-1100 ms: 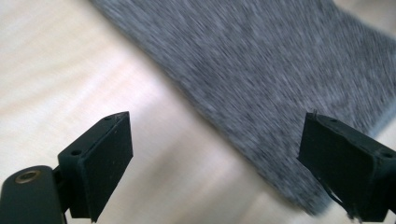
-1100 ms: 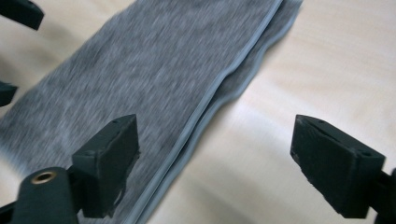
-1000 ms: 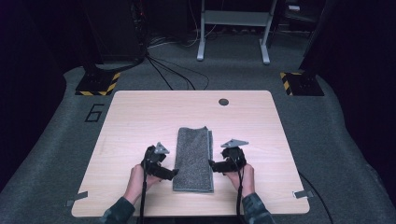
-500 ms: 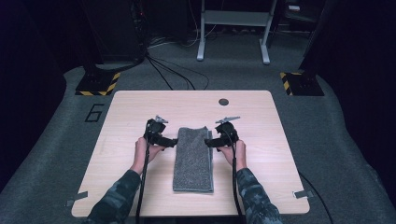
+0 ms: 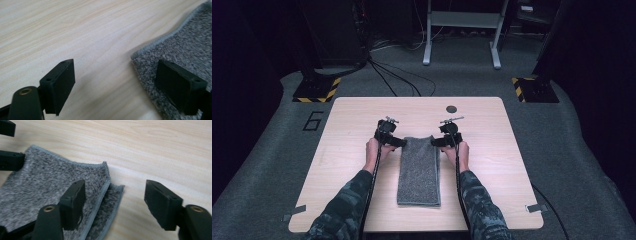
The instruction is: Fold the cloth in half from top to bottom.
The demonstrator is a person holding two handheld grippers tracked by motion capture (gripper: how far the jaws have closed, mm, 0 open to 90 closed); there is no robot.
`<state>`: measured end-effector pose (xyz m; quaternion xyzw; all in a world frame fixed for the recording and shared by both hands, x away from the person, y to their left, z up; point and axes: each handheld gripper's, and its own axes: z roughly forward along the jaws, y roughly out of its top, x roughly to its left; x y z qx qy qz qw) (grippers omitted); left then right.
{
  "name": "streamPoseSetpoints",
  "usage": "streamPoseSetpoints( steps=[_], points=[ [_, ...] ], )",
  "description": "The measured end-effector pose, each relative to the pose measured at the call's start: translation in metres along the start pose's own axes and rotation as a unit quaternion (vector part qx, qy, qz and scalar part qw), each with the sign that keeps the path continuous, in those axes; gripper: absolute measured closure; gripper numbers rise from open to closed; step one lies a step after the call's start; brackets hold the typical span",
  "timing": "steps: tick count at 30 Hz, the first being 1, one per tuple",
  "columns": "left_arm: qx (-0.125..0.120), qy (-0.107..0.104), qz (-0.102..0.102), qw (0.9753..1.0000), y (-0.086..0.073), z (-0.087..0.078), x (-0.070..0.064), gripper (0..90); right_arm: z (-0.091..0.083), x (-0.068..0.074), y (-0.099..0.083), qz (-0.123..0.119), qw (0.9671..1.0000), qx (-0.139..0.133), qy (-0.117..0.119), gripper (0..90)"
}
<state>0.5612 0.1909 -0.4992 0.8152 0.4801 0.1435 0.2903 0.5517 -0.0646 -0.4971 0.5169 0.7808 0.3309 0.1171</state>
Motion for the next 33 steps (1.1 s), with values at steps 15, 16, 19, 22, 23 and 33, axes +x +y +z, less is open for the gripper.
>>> streamPoseSetpoints(
  steps=[15,16,19,22,23,33],
  points=[
    [0.000,-0.001,0.032,0.9995,-0.002,0.008,-0.015,43.7,0.014,0.006,-0.004,-0.044,0.9985,0.000,-0.033,62.1],
    [-0.002,-0.002,0.037,0.9993,-0.002,0.008,-0.015,46.6,0.014,0.007,-0.004,-0.050,0.9982,0.000,-0.034,64.6],
    [-0.001,-0.008,0.043,0.9990,-0.003,0.007,-0.016,52.6,0.014,0.009,-0.004,-0.052,0.9983,-0.001,-0.026,73.2],
    [-0.002,-0.012,0.048,0.9987,-0.002,0.007,-0.019,61.1,0.014,0.010,-0.003,-0.049,0.9986,0.002,-0.020,78.7],
    [-0.001,-0.011,0.050,0.9987,-0.002,0.006,-0.020,63.8,0.014,0.010,-0.003,-0.049,0.9986,0.004,-0.016,80.3],
    [0.002,-0.029,0.053,0.9982,-0.002,0.006,-0.024,83.3,0.014,0.009,-0.003,-0.037,0.9993,0.005,-0.004,85.7]
  ],
)
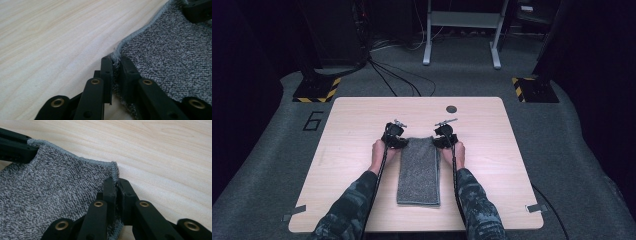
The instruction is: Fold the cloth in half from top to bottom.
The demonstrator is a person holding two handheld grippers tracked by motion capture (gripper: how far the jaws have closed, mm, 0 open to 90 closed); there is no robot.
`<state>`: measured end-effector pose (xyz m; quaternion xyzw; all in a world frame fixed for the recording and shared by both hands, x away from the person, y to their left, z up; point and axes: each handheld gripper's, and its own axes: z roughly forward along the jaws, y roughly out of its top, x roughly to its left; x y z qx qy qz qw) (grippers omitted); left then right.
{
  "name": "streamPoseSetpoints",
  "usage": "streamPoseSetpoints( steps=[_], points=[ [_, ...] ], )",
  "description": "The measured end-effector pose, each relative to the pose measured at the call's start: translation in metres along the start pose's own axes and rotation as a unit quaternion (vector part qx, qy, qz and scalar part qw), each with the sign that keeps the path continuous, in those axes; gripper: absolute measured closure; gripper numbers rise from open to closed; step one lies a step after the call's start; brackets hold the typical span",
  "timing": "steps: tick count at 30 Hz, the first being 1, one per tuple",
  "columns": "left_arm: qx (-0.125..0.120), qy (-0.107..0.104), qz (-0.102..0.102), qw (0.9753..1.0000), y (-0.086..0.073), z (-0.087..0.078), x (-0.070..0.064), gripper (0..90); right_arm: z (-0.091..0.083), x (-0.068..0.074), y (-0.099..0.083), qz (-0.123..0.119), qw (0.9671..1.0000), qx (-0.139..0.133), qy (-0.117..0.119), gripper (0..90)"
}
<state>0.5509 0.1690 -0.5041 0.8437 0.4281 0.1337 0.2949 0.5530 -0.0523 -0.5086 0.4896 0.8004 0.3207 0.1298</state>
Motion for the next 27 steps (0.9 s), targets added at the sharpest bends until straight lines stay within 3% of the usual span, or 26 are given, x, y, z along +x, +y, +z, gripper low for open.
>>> streamPoseSetpoints(
  steps=[4,7,10,15,21,27],
  points=[
    [0.002,-0.005,-0.004,1.0000,0.000,-0.002,0.001,85.6,-0.001,0.001,-0.001,-0.002,1.0000,-0.004,0.001,86.3],
    [-0.010,-0.007,-0.012,0.9999,-0.001,-0.007,0.003,86.1,-0.003,0.002,-0.002,-0.005,1.0000,-0.005,0.003,86.5],
    [-0.022,-0.009,-0.012,0.9996,0.000,-0.014,0.004,86.1,-0.009,0.006,-0.002,-0.002,0.9997,-0.023,0.010,86.5],
    [-0.040,-0.007,-0.009,0.9991,0.001,-0.026,0.006,86.1,-0.021,0.013,0.003,-0.027,0.9987,-0.044,0.000,86.6],
    [-0.067,0.001,-0.011,0.9977,0.003,-0.037,0.006,86.1,-0.036,0.016,0.010,-0.035,0.9971,-0.068,0.000,86.7],
    [-0.082,0.007,0.001,0.9966,0.007,-0.048,0.005,86.1,-0.045,0.017,0.015,-0.051,0.9953,-0.082,-0.007,86.7]
  ],
)
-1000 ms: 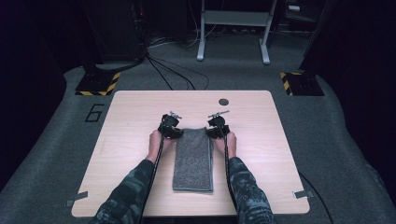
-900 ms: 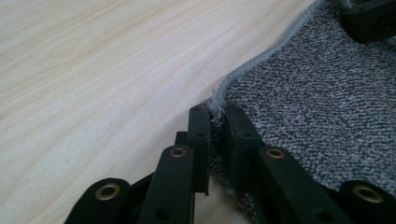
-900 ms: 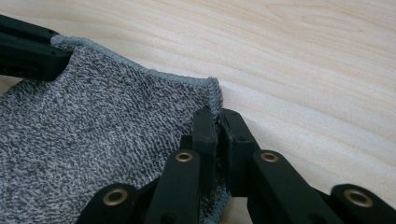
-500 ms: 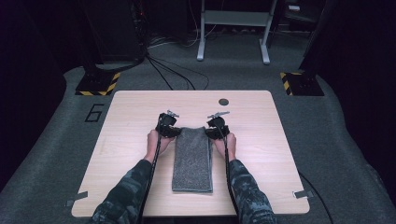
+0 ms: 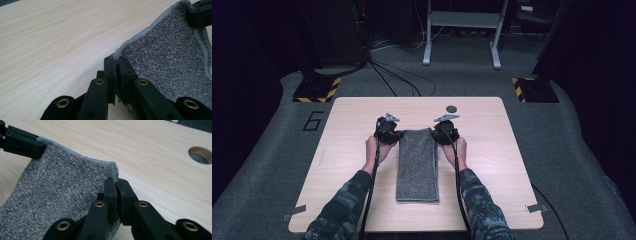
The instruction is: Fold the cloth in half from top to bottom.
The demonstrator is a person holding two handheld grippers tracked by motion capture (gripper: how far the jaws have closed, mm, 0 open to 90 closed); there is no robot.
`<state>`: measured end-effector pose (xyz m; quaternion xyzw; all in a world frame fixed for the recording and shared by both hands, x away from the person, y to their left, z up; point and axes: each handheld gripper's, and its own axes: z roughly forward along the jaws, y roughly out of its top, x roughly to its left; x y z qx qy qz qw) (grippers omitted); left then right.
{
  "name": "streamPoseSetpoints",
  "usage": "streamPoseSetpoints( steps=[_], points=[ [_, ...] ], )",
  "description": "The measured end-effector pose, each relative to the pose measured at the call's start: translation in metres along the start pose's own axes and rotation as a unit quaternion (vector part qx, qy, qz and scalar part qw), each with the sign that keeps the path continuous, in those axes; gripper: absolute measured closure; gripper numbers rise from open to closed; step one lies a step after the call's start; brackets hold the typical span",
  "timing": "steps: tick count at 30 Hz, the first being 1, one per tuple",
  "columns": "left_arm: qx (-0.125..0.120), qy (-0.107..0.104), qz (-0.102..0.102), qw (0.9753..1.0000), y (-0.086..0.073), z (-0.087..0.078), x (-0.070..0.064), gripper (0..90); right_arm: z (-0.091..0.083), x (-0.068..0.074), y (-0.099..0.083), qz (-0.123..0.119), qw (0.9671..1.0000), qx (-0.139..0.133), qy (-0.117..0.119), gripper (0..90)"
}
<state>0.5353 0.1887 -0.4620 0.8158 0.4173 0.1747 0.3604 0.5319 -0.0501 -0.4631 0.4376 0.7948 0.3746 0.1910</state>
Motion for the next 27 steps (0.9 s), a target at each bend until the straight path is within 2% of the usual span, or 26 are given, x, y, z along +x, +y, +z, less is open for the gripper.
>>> streamPoseSetpoints(
  steps=[3,4,8,10,11,12,15,25,27],
  points=[
    [-0.008,0.001,0.003,1.0000,0.004,-0.003,0.000,86.2,-0.002,-0.003,0.001,-0.009,1.0000,-0.004,0.000,86.8],
    [-0.013,0.001,0.000,0.9999,0.005,-0.004,-0.001,86.2,-0.002,-0.003,0.002,-0.003,1.0000,-0.006,-0.002,86.8],
    [-0.025,0.004,0.003,0.9997,0.011,-0.010,-0.001,86.5,-0.007,-0.006,0.010,-0.008,0.9998,-0.016,-0.003,86.8],
    [-0.032,0.010,0.011,0.9994,0.014,-0.014,-0.002,86.5,-0.010,-0.006,0.014,-0.010,0.9997,-0.023,-0.006,86.8],
    [-0.034,0.014,0.015,0.9992,0.015,-0.016,-0.002,86.5,-0.011,-0.007,0.016,-0.019,0.9995,-0.025,-0.003,86.8],
    [-0.038,0.013,0.015,0.9991,0.015,-0.017,-0.003,86.5,-0.013,-0.006,0.017,-0.011,0.9996,-0.027,-0.002,86.8],
    [-0.046,0.013,0.016,0.9987,0.016,-0.022,-0.004,86.5,-0.017,-0.007,0.018,-0.017,0.9992,-0.035,0.000,86.8],
    [-0.078,-0.006,0.031,0.9965,0.014,-0.041,-0.012,86.4,-0.041,-0.001,0.009,-0.031,0.9969,-0.072,0.003,86.7],
    [-0.077,-0.009,0.034,0.9964,0.011,-0.043,-0.012,86.4,-0.045,0.001,0.006,-0.032,0.9963,-0.080,0.003,86.7]
  ],
)
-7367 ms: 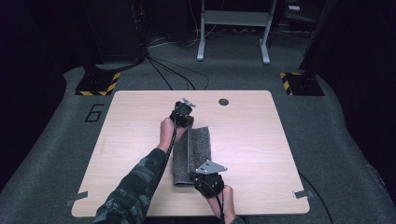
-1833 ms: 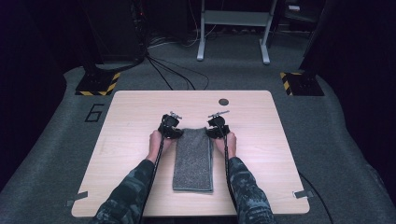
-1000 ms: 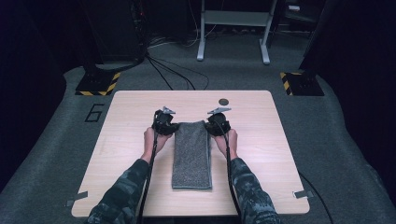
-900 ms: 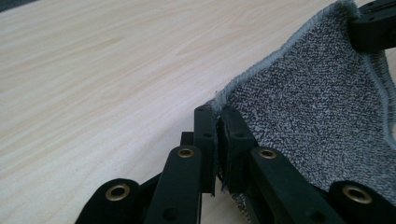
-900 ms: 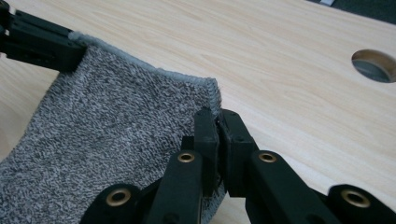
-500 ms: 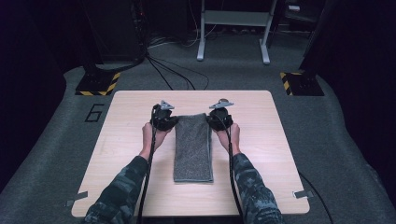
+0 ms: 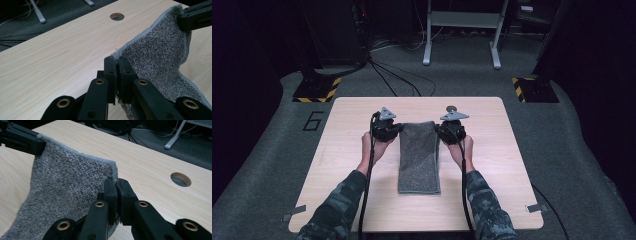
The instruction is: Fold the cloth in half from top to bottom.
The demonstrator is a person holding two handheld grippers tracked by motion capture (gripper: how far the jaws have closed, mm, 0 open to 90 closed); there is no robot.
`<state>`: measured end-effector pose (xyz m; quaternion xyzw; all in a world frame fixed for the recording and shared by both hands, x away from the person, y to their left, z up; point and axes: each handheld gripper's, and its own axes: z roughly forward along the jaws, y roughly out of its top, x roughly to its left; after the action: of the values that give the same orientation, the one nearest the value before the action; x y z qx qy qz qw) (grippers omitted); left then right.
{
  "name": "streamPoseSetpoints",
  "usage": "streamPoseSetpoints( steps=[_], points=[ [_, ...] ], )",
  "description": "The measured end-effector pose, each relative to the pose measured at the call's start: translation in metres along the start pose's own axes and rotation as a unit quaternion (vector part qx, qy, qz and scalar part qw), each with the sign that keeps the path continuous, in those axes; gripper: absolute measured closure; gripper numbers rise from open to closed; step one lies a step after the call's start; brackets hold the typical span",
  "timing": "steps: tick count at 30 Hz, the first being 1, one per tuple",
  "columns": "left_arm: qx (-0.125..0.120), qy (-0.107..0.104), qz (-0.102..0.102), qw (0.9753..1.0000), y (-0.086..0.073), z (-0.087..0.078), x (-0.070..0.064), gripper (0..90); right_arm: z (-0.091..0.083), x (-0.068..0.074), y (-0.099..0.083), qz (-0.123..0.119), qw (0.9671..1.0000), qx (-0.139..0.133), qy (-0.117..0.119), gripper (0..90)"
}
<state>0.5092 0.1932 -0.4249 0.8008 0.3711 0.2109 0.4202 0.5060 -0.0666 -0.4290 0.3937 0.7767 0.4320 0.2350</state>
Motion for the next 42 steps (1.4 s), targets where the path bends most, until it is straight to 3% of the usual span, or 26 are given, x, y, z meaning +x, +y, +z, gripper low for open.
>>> streamPoseSetpoints(
  steps=[9,15,26,31,42],
  points=[
    [-0.015,-0.012,0.006,0.9998,-0.017,-0.018,-0.008,86.4,-0.017,0.016,-0.009,-0.016,0.9997,-0.016,0.010,86.7],
    [-0.017,-0.021,0.017,0.9995,-0.029,-0.031,-0.021,86.2,-0.028,0.025,-0.019,-0.044,0.9988,-0.018,0.016,86.6],
    [0.007,-0.040,0.036,0.9985,-0.059,-0.037,-0.043,86.0,-0.040,0.041,-0.057,-0.033,0.9991,0.003,0.027,86.4],
    [0.012,-0.052,0.032,0.9981,-0.070,-0.036,-0.049,85.7,-0.040,0.048,-0.073,-0.040,0.9985,0.017,0.032,86.4],
    [0.018,-0.072,0.032,0.9967,-0.088,-0.040,-0.062,85.0,-0.052,0.053,-0.088,-0.043,0.9984,0.017,0.033,86.2]
  ],
)
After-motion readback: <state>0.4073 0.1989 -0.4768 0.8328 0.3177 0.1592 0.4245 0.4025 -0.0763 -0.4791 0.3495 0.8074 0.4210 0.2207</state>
